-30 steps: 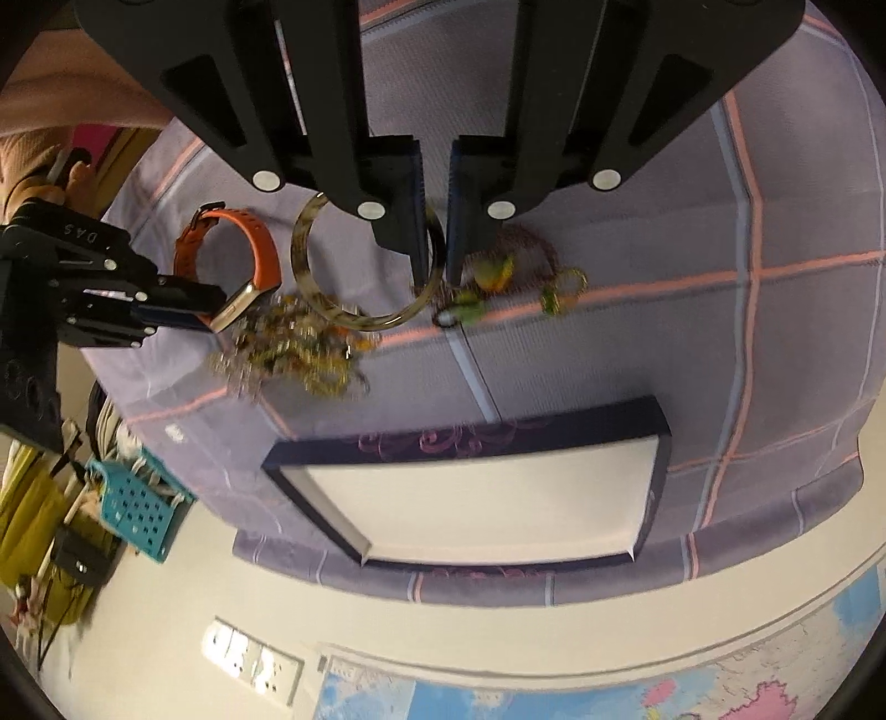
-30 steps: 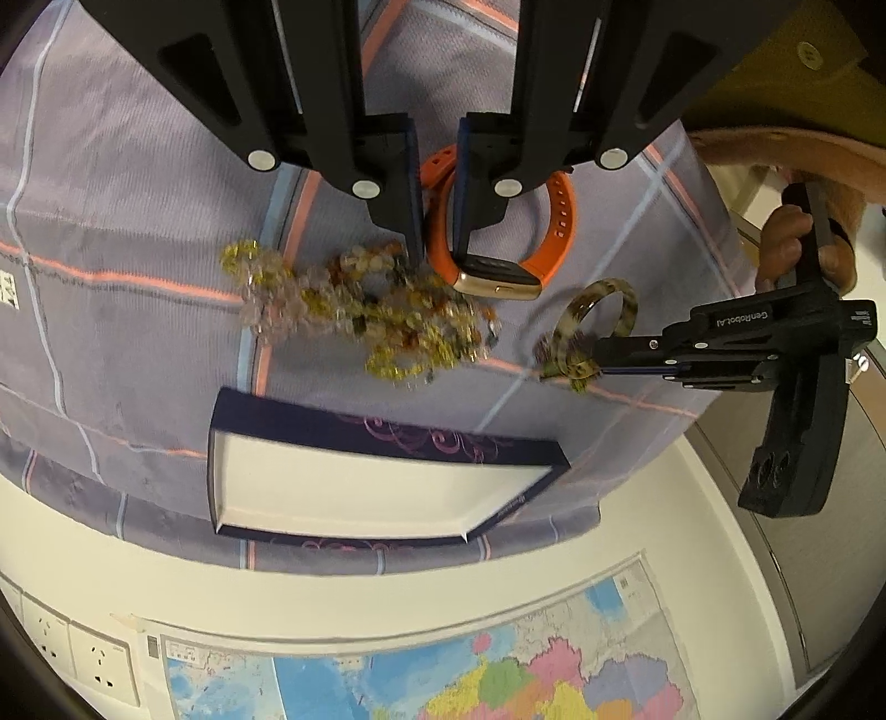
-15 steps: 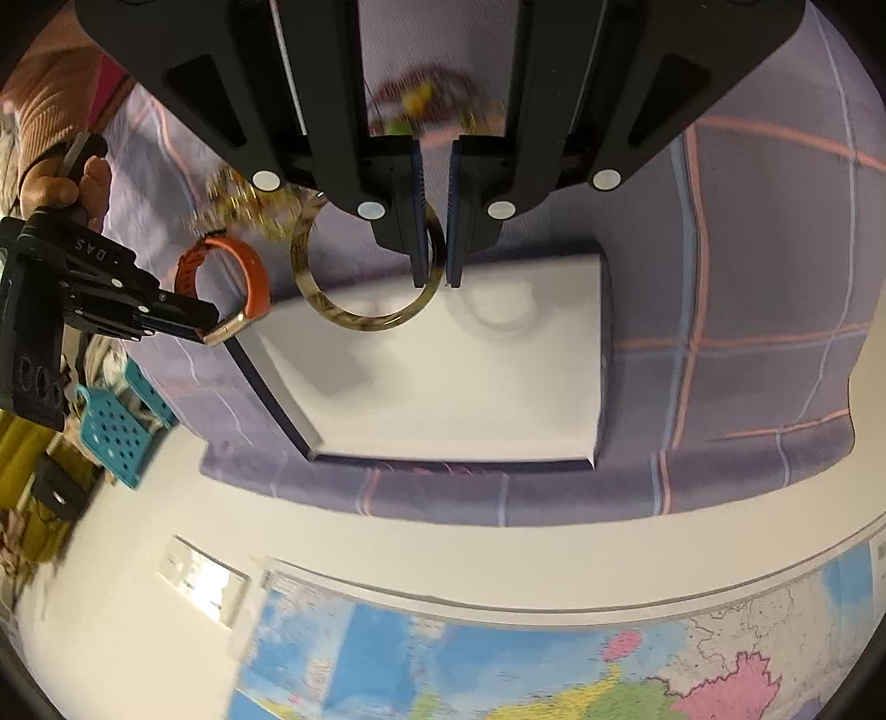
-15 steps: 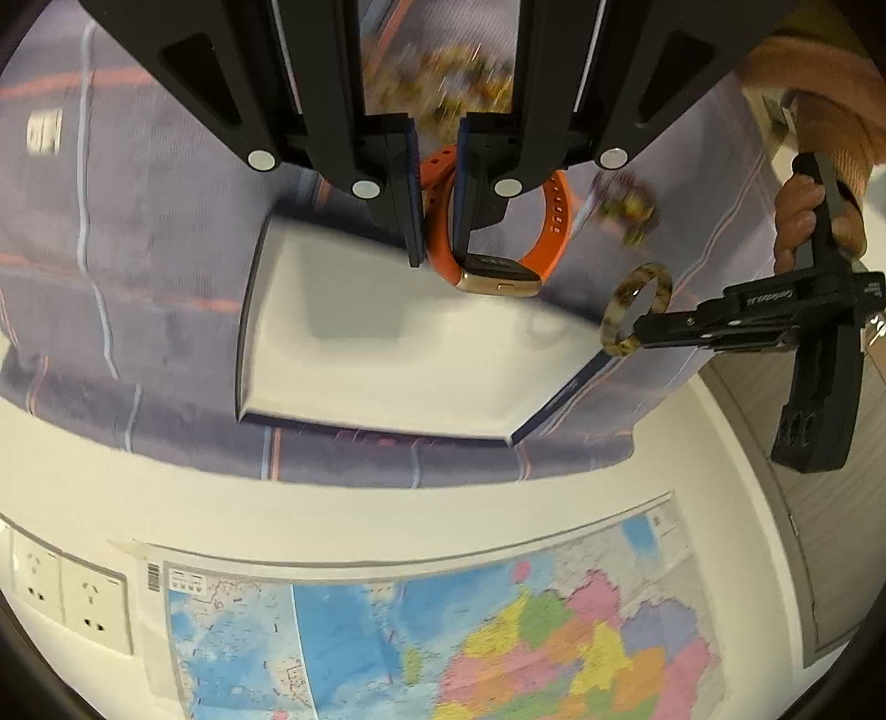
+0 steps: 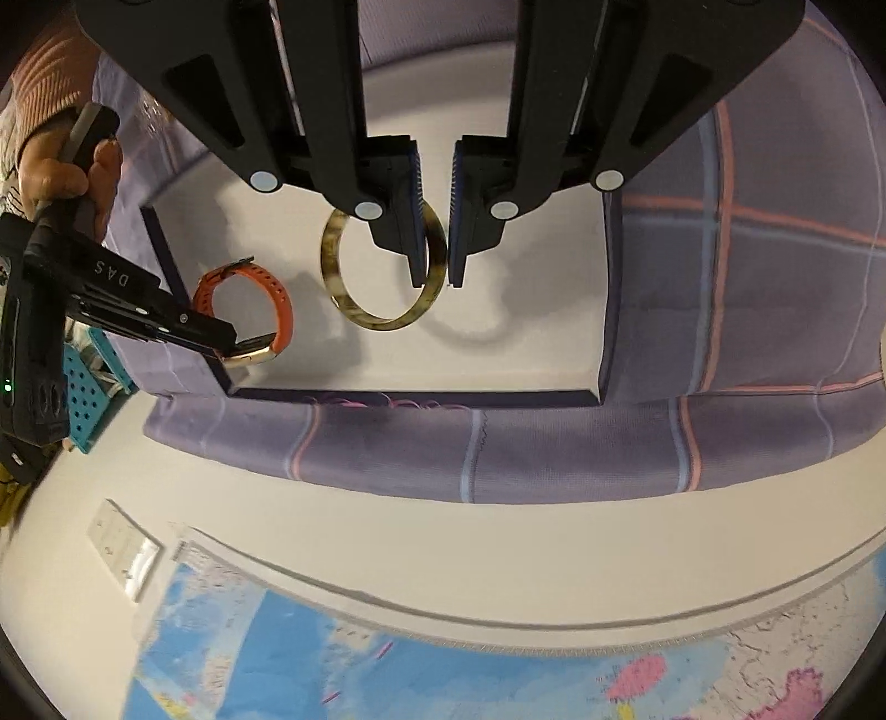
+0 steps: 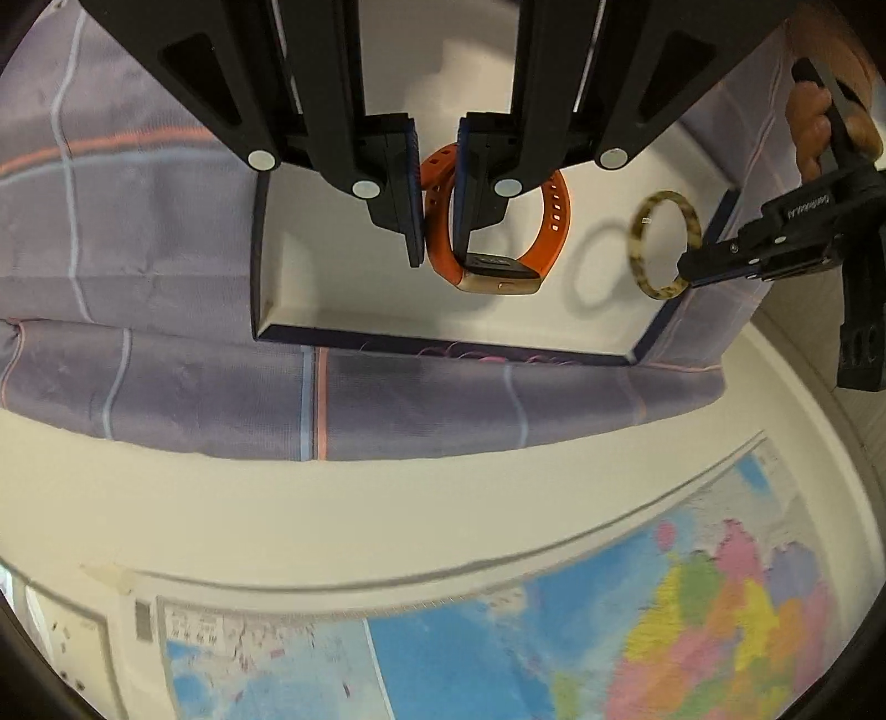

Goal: Organize jewelry
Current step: 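Carry the watch band and bangle into the white tray while both grippers open to release, then lift both open grippers away from the tray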

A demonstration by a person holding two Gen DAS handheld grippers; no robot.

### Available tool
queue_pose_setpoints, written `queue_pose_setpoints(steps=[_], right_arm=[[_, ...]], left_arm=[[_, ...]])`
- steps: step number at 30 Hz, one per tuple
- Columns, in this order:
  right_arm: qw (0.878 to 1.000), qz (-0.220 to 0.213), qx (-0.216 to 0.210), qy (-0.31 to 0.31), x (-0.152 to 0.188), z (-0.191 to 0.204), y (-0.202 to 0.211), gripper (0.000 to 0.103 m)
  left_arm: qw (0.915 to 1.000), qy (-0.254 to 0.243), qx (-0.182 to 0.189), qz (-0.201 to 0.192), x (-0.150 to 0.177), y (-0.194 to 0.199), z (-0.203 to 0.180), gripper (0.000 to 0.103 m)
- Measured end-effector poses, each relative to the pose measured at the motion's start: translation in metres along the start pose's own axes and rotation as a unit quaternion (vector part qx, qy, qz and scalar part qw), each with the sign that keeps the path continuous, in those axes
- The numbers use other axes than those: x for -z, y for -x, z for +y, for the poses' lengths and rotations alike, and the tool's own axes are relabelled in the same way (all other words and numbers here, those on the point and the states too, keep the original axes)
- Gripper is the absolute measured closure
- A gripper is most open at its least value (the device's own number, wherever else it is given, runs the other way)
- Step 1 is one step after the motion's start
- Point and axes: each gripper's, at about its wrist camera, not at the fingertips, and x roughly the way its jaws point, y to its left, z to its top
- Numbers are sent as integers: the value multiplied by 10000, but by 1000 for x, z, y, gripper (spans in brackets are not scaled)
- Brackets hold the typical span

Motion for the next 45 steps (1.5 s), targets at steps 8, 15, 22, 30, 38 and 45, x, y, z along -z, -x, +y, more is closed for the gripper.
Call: queue_pose_setpoints(steps=[8,15,22,30,38,45], right_arm=[[9994,233,242,-70,-16,0,-33,94],[9977,320,580,-165,-20,-9,-41,91],[9986,116,509,48,-5,-6,-15,66],[9998,-117,25,129,29,-6,30,55],[9997,-168,-90,171,55,-7,60,50],[9998,-177,-80,0,70,-18,68,46]], left_arm=[[9992,113,-101,358,-21,-43,8,95],[9976,235,-227,608,-27,-64,16,92],[9985,209,-275,421,-12,-43,22,62],[9994,-34,-222,280,28,-7,26,60],[9984,-284,-248,417,52,1,13,57],[9983,-281,-276,431,64,8,9,56]])
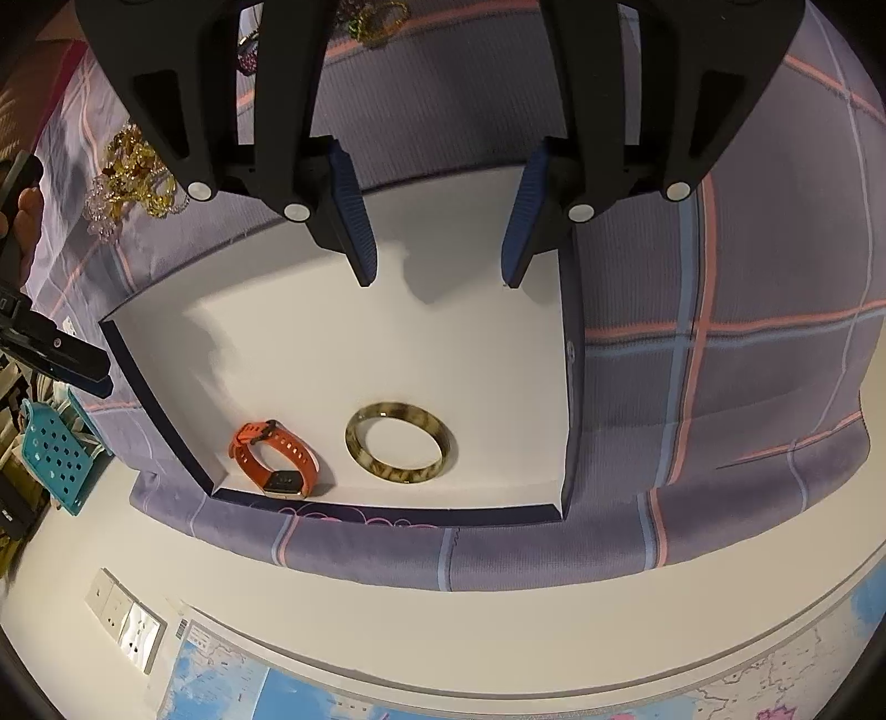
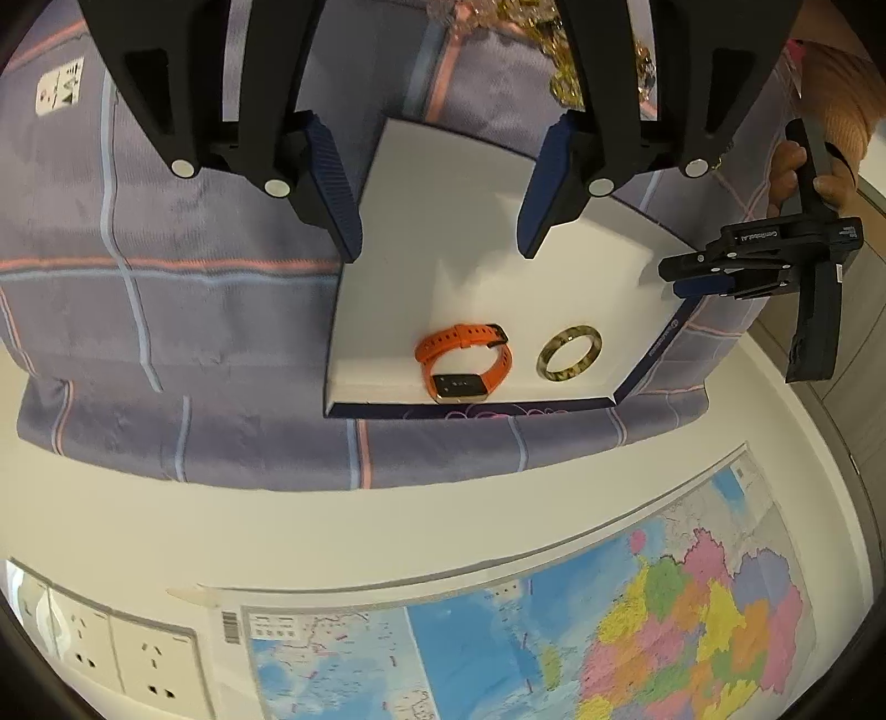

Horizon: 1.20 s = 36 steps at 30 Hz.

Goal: Organize jewelry
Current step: 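Lift both open grippers away from the tray, then lower the right gripper into the beaded necklace pile and grasp the clear crystal bracelet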

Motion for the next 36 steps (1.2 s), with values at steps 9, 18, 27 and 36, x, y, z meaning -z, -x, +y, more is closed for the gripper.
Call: queue_pose_setpoints(steps=[9,18,27,36], right_arm=[[9998,151,-108,-91,6,-2,-11,39],[9999,-78,-150,28,10,3,4,34],[9901,-81,-440,1332,41,62,44,44],[9793,499,-498,1900,81,91,30,72]], left_arm=[[9998,210,31,8,8,5,-2,55],[9994,319,72,-140,14,16,-6,47],[9965,11,-14,-837,37,60,-23,34],[9954,107,85,-944,64,75,-17,32]])
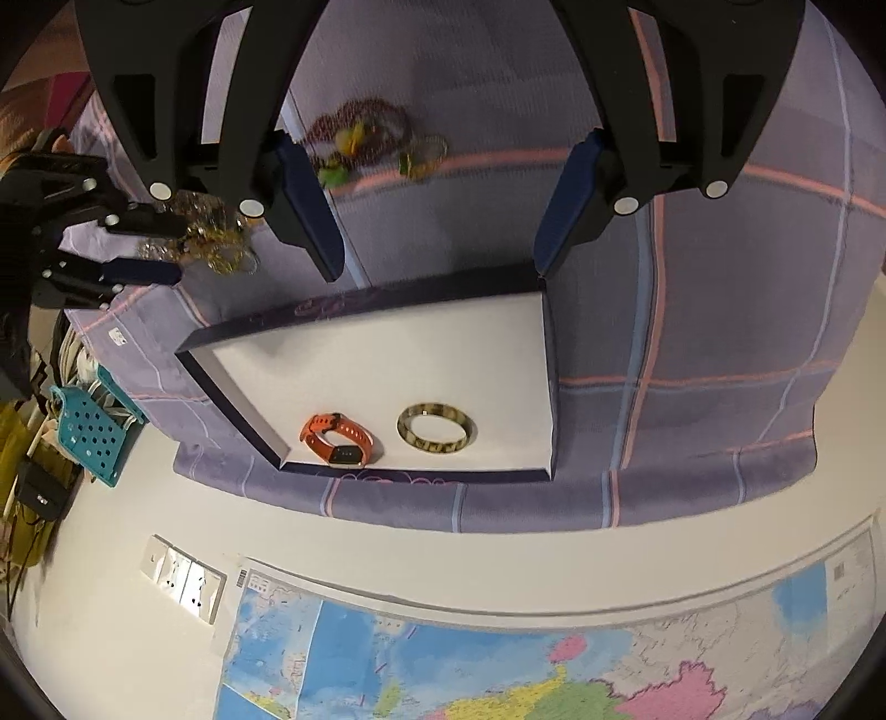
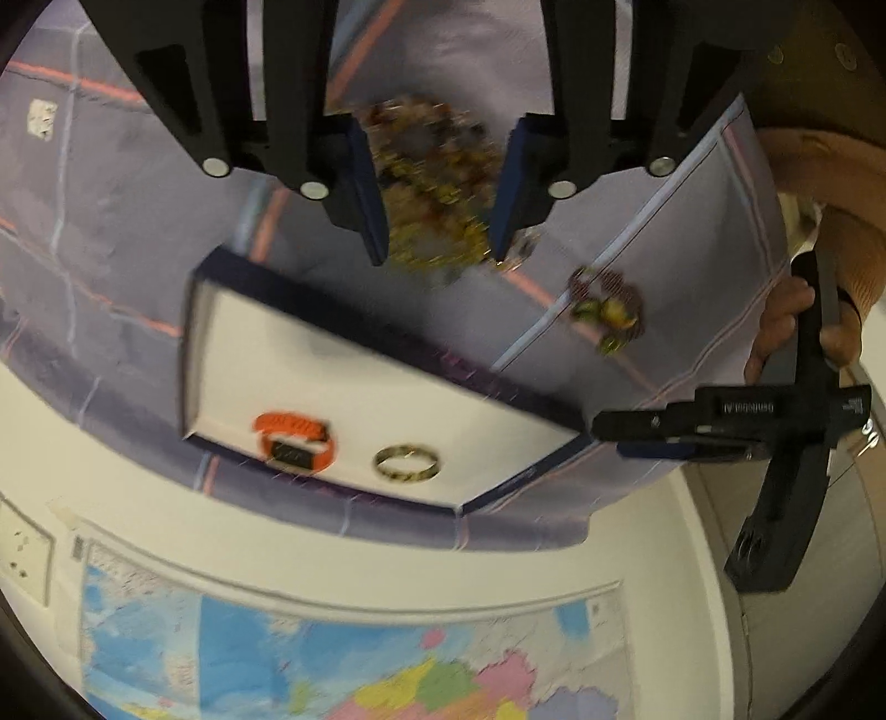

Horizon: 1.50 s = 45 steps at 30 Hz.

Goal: Organize jewelry
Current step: 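Lower the right gripper into the beaded necklace pile and grasp the clear crystal bracelet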

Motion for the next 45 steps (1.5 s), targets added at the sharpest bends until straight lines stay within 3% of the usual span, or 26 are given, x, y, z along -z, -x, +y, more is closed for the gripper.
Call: queue_pose_setpoints(steps=[14,25,29,34,42,45], right_arm=[[9998,154,-138,43,-1,11,-21,88],[9992,169,-328,-167,2,4,-20,91],[9976,109,-531,-426,3,-5,-14,103],[9966,110,-594,-560,4,-10,-12,103],[9970,45,-359,-684,-2,-18,-14,97],[9969,-66,-213,-749,0,-27,-3,84]], left_arm=[[9999,18,69,93,30,9,-3,30],[9999,-10,117,113,33,9,-7,30],[9999,-28,101,120,35,10,-7,30],[9998,21,120,126,36,10,-5,29],[9998,-33,137,112,36,12,-9,29],[9998,-47,132,112,37,13,-8,29]])
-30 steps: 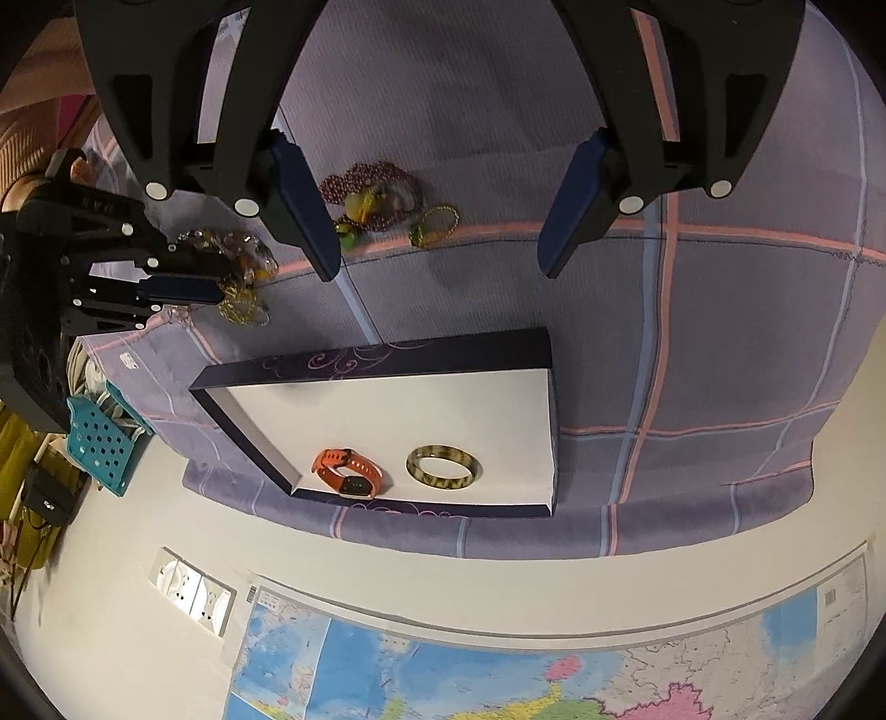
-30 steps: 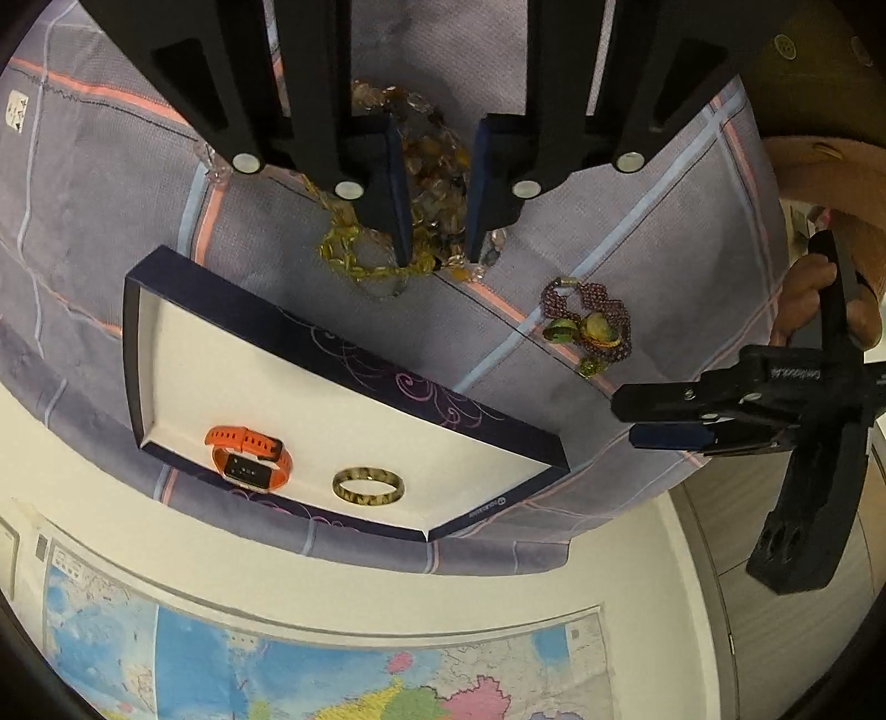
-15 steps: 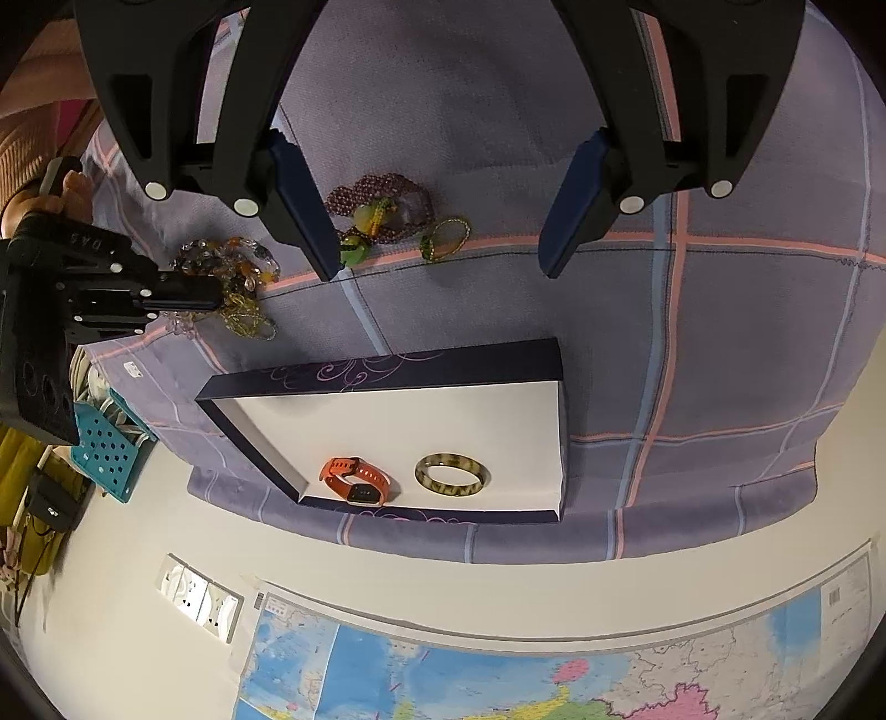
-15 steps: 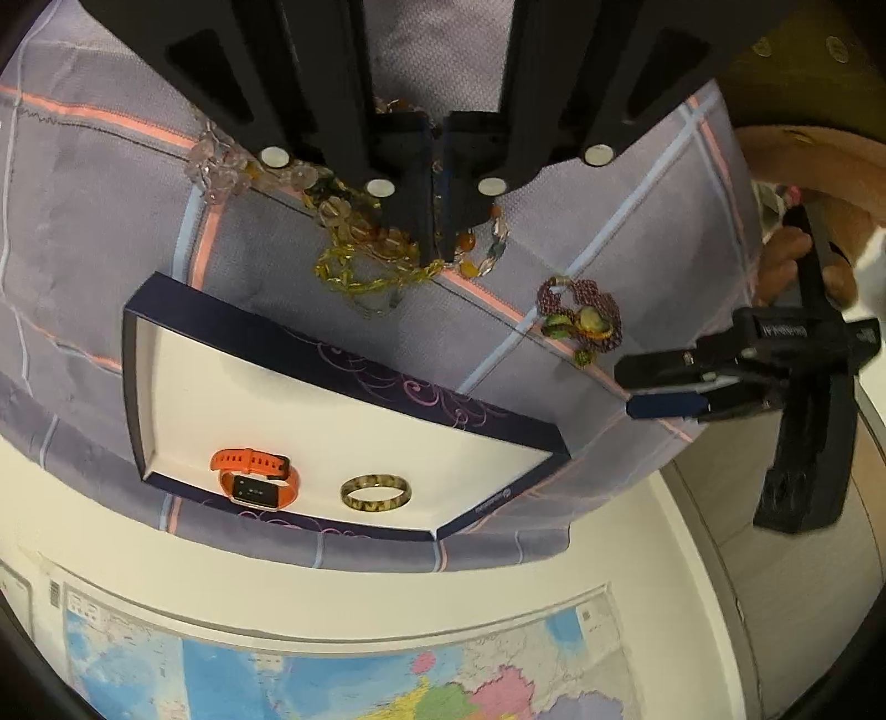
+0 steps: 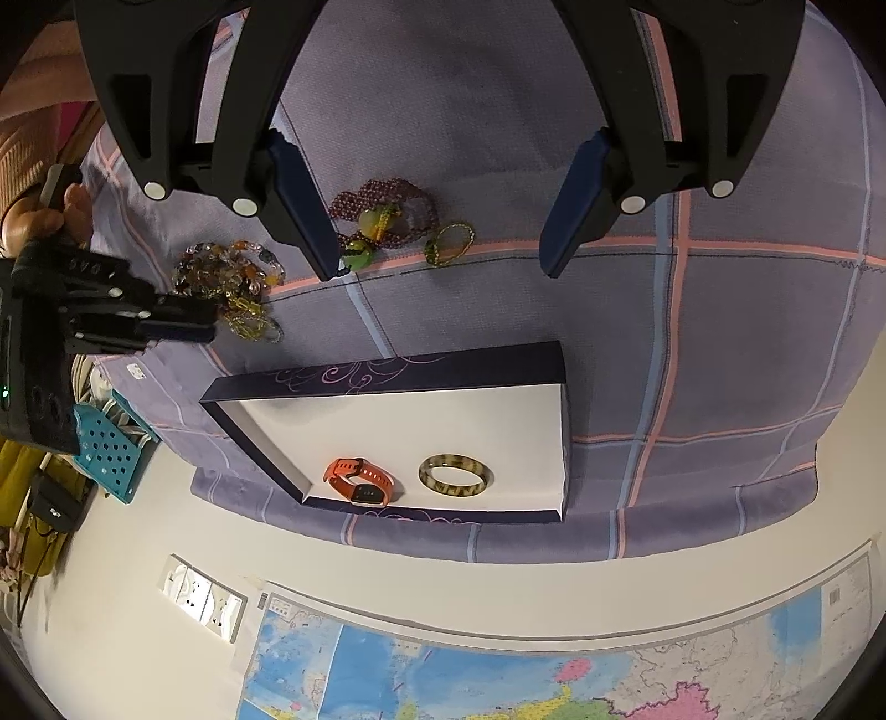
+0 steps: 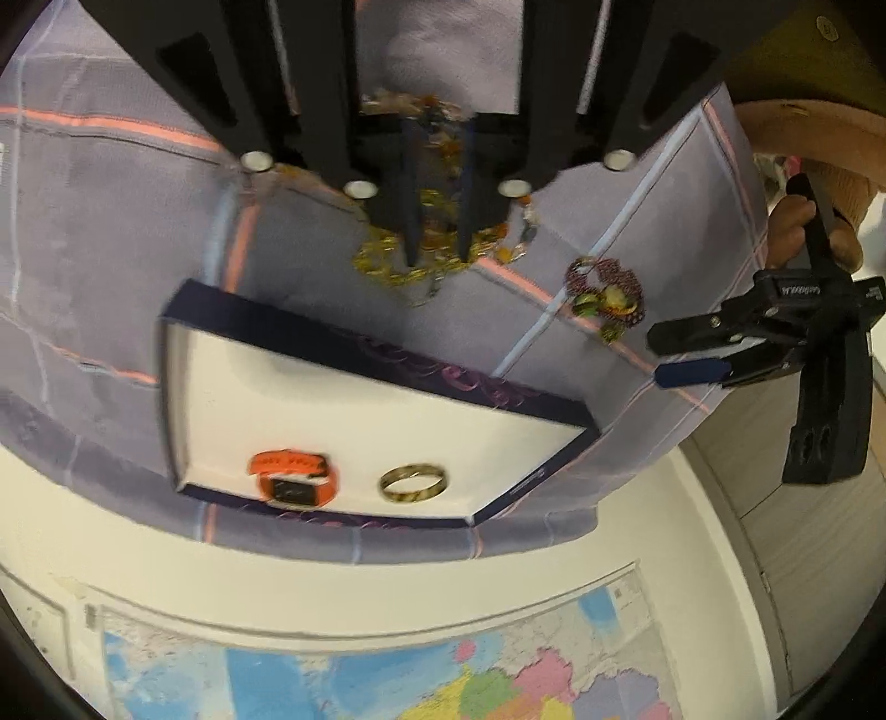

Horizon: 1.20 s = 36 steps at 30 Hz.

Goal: Organize jewelry
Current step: 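Lower the right gripper into the beaded necklace pile and grasp the clear crystal bracelet, then lift the clear crystal bracelet out of the pile with the right gripper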

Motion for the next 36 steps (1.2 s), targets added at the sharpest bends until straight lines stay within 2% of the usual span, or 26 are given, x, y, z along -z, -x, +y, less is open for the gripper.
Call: queue_pose_setpoints(steps=[6,12,15,17,19,24,27,33,36], right_arm=[[9984,-77,454,-330,14,-28,24,55],[9971,152,606,-436,31,-37,13,53],[9972,98,606,-425,33,-37,13,63],[9976,50,469,-510,32,-40,15,82],[9975,24,499,-508,31,-40,18,88],[9973,-105,354,-628,29,-42,28,91],[9962,-230,88,-838,27,-46,35,92],[9934,-479,-13,-1044,23,-53,52,92],[9943,-152,207,-1031,25,-58,41,84]], left_arm=[[10000,28,31,26,1,-2,2,29],[9999,-28,77,72,2,-6,-4,28],[9999,-52,67,86,2,-7,-6,28],[9999,-45,59,92,3,-6,-5,28],[9999,-32,57,84,4,-6,-4,28],[9999,-46,59,81,5,-5,-6,28],[9999,-47,70,76,4,-6,-5,28],[9999,-7,84,82,4,-6,-3,28],[9999,2,98,92,5,-6,-3,28]])
